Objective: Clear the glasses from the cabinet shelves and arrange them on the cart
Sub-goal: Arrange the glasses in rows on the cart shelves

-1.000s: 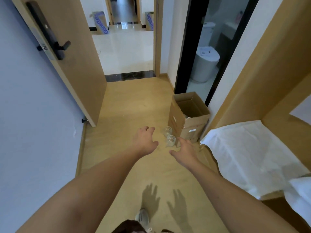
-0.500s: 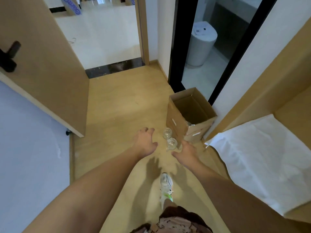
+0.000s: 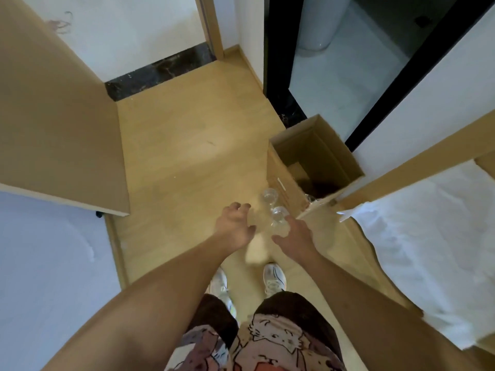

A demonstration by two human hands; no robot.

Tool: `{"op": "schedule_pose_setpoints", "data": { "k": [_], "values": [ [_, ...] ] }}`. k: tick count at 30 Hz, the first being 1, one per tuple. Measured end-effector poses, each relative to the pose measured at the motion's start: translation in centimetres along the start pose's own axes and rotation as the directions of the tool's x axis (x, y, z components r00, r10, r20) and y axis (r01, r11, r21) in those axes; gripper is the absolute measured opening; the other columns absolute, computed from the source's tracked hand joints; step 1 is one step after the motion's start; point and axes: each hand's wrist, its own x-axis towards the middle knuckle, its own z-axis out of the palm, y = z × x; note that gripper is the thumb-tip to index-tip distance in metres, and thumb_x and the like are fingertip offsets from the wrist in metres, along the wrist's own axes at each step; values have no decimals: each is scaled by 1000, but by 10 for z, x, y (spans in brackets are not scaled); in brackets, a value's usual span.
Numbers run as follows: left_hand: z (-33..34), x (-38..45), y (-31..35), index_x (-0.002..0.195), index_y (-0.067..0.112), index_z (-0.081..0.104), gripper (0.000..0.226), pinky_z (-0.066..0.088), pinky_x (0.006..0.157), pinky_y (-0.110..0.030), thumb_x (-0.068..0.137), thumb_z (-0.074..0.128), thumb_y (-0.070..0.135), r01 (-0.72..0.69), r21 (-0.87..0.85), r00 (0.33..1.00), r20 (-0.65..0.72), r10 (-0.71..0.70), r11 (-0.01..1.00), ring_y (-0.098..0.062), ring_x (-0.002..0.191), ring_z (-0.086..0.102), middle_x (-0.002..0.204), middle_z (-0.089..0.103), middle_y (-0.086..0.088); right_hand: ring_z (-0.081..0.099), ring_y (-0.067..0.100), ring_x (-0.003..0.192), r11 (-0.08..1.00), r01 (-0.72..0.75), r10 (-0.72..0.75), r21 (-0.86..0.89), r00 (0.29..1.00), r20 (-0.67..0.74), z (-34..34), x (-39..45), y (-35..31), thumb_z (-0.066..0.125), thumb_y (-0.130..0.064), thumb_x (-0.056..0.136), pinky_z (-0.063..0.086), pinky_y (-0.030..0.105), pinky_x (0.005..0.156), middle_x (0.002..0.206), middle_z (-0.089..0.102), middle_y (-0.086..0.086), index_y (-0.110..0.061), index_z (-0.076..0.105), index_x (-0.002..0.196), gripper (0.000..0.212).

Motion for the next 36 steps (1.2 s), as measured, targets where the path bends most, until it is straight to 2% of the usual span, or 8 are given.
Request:
{"op": "schedule_pose_setpoints", "data": {
  "k": [6,9,12,18,27,31,34,36],
  "values": [
    [4,59,-30,147,18,45,64,42,104,-38,90,65,40,-21,24,998,66,19,999,-32,134,44,142,49,-11,38,34,138,989,-127,128,71,992,-7,22,38,-16,70,-40,90,36,41,110,150,40,13,-20,38,152,72],
    [10,94,-45,143,14,48,60,35,106,-37,91,66,38,-97,43,991,93,93,994,-33,131,46,141,51,-13,39,32,137,972,-210,214,108,976,-34,41,56,-22,69,-41,90,39,41,108,149,41,10,-23,38,151,71],
    [20,127,-62,146,17,45,62,36,108,-38,91,65,38,-135,17,986,97,133,991,-30,134,42,145,48,-8,43,32,135,946,-292,302,139,952,-57,66,84,-28,69,-43,89,42,40,108,147,44,10,-23,38,152,72],
    [59,189,-100,150,20,41,65,37,109,-39,93,64,39,-166,29,978,136,161,986,-29,137,39,150,44,-6,48,35,132,872,-371,410,320,910,-60,124,144,-25,71,-41,88,41,39,109,147,46,13,-19,40,151,74],
    [208,283,-144,147,16,44,64,38,105,-37,91,65,37,-207,6,963,176,203,978,-31,132,44,143,50,-9,53,28,128,815,-409,484,411,870,-96,226,268,70,70,-44,87,44,34,98,142,51,8,-22,42,150,72],
    [283,330,-154,147,14,43,63,36,107,-38,91,65,35,-261,19,946,204,252,965,-33,132,42,144,48,-11,54,28,128,810,-420,501,410,858,-111,273,327,114,70,-46,87,45,36,99,141,53,7,-23,43,149,72],
    [326,368,-155,143,11,48,61,39,104,-40,89,66,33,-246,11,952,188,240,969,-35,127,49,136,54,-14,53,27,129,782,-439,531,442,841,-105,301,370,142,71,-44,87,45,35,100,141,54,7,-22,43,148,71],
    [349,393,-153,140,11,50,58,43,101,-38,89,66,35,-162,-31,967,193,165,986,-32,124,53,132,57,-12,55,27,127,703,-447,590,554,801,-103,316,396,158,73,-41,87,45,32,97,141,57,7,-19,45,147,70]
  ]
}}
